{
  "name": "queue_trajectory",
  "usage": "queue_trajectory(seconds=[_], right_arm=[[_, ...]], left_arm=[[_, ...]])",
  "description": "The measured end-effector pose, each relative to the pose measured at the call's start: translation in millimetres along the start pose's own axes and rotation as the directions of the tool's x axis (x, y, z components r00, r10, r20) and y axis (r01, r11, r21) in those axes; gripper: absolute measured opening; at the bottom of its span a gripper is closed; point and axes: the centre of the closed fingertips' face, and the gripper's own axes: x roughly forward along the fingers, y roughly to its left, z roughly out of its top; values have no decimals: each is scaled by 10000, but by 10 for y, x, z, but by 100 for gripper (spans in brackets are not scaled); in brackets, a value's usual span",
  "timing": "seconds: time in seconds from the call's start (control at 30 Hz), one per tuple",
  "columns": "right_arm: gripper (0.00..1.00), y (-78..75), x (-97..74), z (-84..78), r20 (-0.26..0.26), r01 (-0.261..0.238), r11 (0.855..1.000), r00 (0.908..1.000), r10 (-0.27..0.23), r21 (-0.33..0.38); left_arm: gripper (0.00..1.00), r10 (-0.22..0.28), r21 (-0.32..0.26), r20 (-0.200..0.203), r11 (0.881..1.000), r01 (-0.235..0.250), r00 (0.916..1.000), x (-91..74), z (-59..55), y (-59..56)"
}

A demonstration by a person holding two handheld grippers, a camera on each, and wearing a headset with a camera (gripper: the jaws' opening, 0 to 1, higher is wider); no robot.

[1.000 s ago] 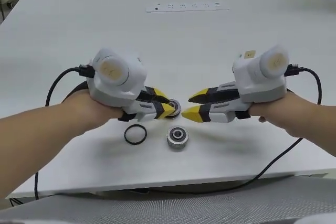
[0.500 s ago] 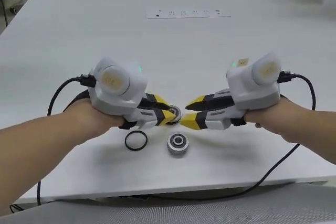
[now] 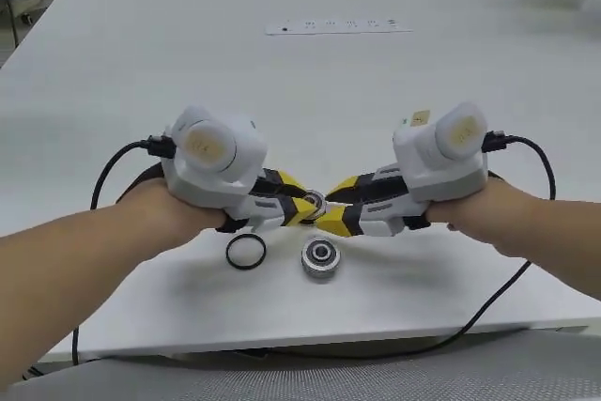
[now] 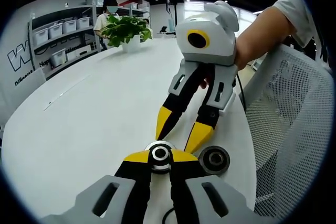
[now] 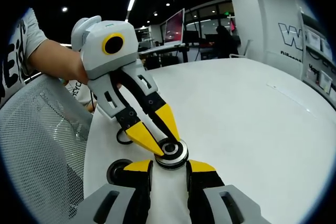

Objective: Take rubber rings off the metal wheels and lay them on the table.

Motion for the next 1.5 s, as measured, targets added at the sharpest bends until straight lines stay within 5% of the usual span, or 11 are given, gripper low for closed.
queue_trajectory(seconds=[0.67, 1.5], right_arm=[[22, -22, 45, 30, 83, 138, 9970, 9999, -132, -757], [13, 19, -16, -5, -101, 142, 9966, 9998, -150, -807]], left_arm=[[9, 31, 0, -3, 10000, -31, 10000, -3, 4, -8], [8, 42, -37, 10, 10000, -42, 10000, -2, -1, -5]])
